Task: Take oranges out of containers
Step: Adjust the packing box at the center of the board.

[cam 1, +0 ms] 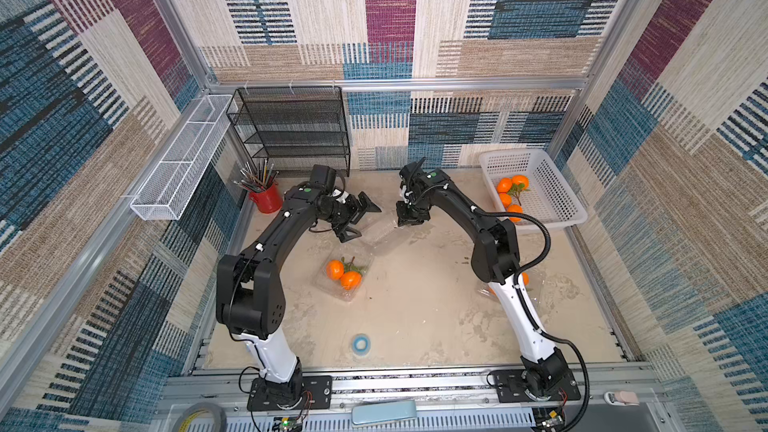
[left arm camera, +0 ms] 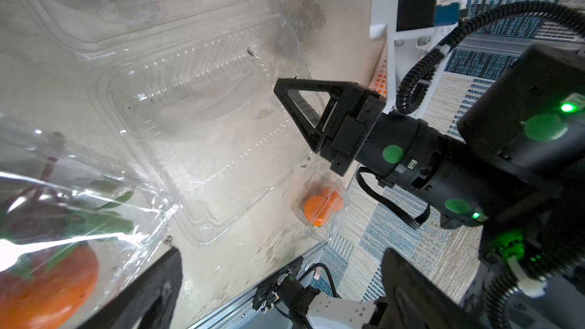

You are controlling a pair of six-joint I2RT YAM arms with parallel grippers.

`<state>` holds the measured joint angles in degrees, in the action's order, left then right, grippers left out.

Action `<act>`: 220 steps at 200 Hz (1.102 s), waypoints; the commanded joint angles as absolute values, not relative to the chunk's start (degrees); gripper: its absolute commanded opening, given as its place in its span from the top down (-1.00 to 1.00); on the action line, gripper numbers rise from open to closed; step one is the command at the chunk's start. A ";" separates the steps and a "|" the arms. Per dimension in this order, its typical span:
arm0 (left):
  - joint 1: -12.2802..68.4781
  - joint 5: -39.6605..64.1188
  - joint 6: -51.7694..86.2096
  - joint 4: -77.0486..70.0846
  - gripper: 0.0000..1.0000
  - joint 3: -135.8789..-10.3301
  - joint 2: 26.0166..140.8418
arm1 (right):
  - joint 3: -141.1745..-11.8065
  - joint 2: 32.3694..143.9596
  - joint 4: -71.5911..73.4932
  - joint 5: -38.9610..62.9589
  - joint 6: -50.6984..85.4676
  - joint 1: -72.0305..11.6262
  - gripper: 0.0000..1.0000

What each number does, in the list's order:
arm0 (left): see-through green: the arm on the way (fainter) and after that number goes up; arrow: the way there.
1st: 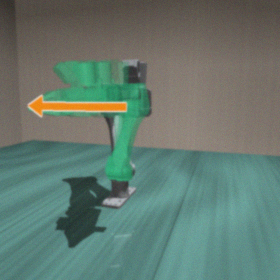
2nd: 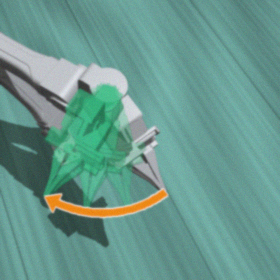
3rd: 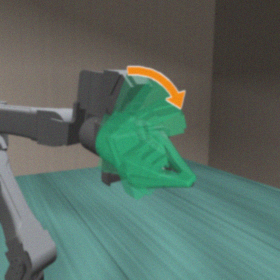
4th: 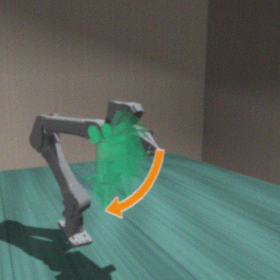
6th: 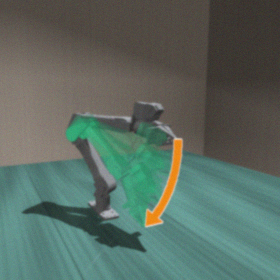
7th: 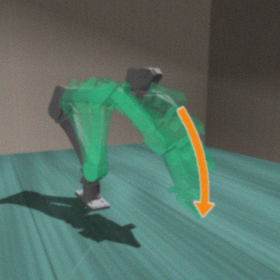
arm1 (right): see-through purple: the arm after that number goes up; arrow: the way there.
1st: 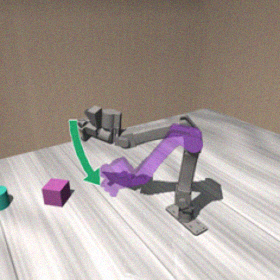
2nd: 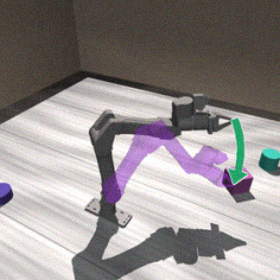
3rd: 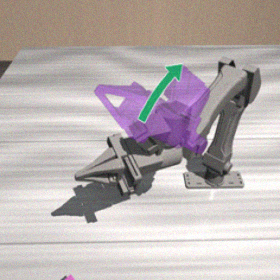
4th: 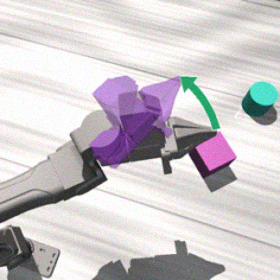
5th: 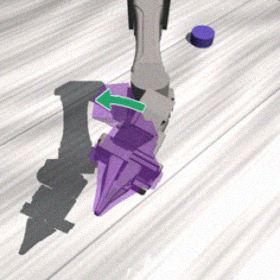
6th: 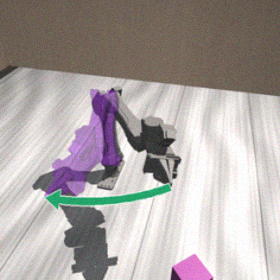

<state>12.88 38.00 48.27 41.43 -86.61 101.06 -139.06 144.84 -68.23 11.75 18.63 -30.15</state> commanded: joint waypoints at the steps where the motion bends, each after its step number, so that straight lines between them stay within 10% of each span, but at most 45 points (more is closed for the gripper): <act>1: 12.83 39.29 47.11 41.48 -0.98 -87.28 101.26 | -138.00 143.81 -68.70 8.29 20.11 -30.67 0.46; 220: 11.48 40.48 47.98 40.34 -0.98 -90.83 104.28 | -144.45 149.75 -54.44 7.88 49.23 -27.95 0.76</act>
